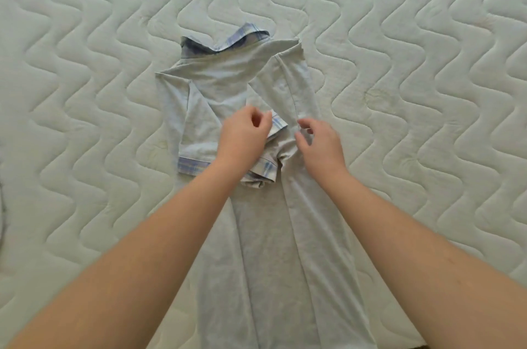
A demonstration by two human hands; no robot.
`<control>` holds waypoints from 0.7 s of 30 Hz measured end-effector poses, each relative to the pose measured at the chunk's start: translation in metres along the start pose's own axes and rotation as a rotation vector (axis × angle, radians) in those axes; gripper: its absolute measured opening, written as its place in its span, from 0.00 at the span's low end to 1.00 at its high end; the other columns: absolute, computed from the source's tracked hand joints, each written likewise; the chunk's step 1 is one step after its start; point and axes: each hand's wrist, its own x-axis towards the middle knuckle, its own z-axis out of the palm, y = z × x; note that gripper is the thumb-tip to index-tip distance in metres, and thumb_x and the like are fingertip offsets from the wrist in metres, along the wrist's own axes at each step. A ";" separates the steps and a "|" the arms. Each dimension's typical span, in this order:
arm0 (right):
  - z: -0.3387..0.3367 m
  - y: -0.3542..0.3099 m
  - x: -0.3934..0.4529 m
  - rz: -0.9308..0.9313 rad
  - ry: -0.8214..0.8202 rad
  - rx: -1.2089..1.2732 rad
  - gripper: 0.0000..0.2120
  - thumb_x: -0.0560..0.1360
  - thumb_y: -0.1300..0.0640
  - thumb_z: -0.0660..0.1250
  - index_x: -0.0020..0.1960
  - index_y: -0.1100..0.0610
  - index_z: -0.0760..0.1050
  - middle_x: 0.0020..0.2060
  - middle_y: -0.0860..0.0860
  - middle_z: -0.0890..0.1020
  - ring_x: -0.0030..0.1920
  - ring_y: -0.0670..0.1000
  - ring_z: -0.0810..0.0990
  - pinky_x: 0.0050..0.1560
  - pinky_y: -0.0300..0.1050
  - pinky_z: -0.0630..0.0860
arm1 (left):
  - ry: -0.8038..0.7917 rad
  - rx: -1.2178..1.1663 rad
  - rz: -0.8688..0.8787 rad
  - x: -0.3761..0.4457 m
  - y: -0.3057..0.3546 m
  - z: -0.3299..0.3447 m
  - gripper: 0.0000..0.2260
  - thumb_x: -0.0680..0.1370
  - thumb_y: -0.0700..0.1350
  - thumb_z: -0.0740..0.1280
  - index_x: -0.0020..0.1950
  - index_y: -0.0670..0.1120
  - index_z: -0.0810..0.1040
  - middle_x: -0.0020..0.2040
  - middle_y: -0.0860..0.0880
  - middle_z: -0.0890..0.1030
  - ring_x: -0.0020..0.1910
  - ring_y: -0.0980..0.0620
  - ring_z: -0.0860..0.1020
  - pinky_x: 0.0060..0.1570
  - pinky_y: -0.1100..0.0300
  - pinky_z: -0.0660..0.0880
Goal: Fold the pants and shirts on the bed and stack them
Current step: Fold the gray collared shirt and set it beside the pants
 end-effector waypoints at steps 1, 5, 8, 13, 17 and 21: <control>0.002 -0.002 0.004 0.004 -0.016 0.025 0.15 0.79 0.61 0.65 0.64 0.58 0.76 0.57 0.53 0.81 0.58 0.53 0.77 0.60 0.40 0.69 | 0.036 -0.025 0.007 0.014 -0.002 0.001 0.08 0.80 0.52 0.64 0.47 0.49 0.77 0.42 0.53 0.80 0.41 0.58 0.77 0.44 0.62 0.74; 0.010 -0.004 0.017 0.065 -0.076 0.129 0.18 0.80 0.62 0.61 0.69 0.55 0.73 0.62 0.51 0.80 0.61 0.49 0.77 0.60 0.36 0.69 | 0.039 0.093 -0.138 0.068 -0.007 0.013 0.28 0.78 0.56 0.67 0.74 0.46 0.65 0.69 0.44 0.71 0.67 0.45 0.71 0.67 0.47 0.68; 0.013 -0.003 0.025 0.111 -0.101 0.209 0.21 0.80 0.63 0.57 0.72 0.54 0.69 0.67 0.50 0.76 0.67 0.49 0.73 0.68 0.41 0.66 | -0.003 0.229 -0.290 0.093 -0.007 0.015 0.22 0.76 0.56 0.69 0.66 0.47 0.71 0.63 0.47 0.76 0.63 0.44 0.75 0.66 0.46 0.68; 0.014 -0.006 0.037 0.162 -0.143 0.304 0.29 0.75 0.65 0.55 0.76 0.53 0.64 0.71 0.49 0.72 0.71 0.47 0.69 0.73 0.43 0.63 | -0.025 0.076 -0.137 0.096 -0.005 0.007 0.03 0.79 0.46 0.65 0.49 0.48 0.75 0.46 0.51 0.79 0.49 0.47 0.78 0.48 0.54 0.75; 0.014 -0.015 0.056 0.133 -0.176 0.315 0.29 0.76 0.64 0.55 0.76 0.53 0.63 0.72 0.48 0.70 0.72 0.46 0.67 0.71 0.40 0.62 | 0.050 -0.034 -0.076 0.094 -0.002 -0.002 0.03 0.81 0.46 0.64 0.53 0.49 0.74 0.46 0.53 0.79 0.47 0.51 0.77 0.46 0.55 0.73; 0.017 -0.029 0.087 0.082 -0.195 0.322 0.28 0.76 0.65 0.53 0.77 0.56 0.62 0.74 0.50 0.68 0.73 0.47 0.66 0.73 0.40 0.59 | 0.090 -0.004 -0.072 0.079 -0.014 0.003 0.18 0.81 0.49 0.64 0.69 0.46 0.69 0.63 0.44 0.74 0.60 0.46 0.74 0.63 0.49 0.71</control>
